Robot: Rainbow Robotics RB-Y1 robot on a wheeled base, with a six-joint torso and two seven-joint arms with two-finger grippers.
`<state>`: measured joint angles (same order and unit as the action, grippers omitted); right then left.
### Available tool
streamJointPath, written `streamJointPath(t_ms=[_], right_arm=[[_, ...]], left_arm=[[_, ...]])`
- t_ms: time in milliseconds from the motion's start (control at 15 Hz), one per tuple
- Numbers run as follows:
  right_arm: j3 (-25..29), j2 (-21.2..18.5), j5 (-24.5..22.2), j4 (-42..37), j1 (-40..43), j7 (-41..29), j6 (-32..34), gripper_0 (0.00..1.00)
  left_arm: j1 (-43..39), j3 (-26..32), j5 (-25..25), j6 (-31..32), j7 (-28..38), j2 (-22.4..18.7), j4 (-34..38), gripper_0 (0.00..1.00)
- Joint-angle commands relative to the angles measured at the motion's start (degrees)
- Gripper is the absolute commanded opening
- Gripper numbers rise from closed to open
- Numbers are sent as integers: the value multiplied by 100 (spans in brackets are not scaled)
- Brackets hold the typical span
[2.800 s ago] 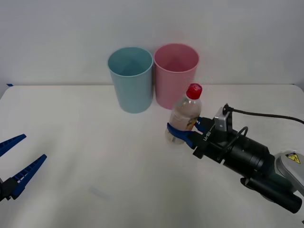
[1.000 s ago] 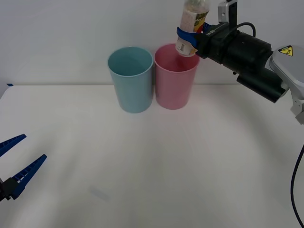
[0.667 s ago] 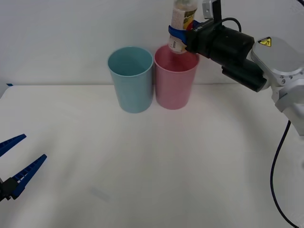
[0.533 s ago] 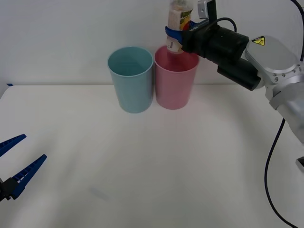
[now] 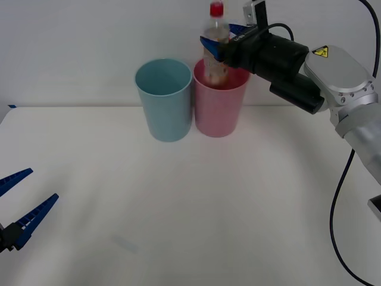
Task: Grasp the object on the table and drop it into the matching bin: aluminum can to the light blue bin, PET bottle to the pink bin.
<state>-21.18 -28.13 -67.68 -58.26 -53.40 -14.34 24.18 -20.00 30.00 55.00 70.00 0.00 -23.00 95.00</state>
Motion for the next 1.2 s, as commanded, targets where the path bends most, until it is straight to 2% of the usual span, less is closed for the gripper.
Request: streamJointPath(t_ms=[67,333,600,867,1200], right_arm=[[9,0,18,-36,5,10,7,100],[132,-53,106,-502,374,10,7,100],[228,-343,106,-1433,1016,-34,7,100],[404,-659,115,-2453,1886,-104,7,100],[923,-975,115,-3666,3240,-60,78,100]], left_arm=[[0,0,0,0,0,0,0,100],[0,0,0,0,0,0,0,100],[0,0,0,0,0,0,0,100],[0,0,0,0,0,0,0,100],[0,0,0,0,0,0,0,100]])
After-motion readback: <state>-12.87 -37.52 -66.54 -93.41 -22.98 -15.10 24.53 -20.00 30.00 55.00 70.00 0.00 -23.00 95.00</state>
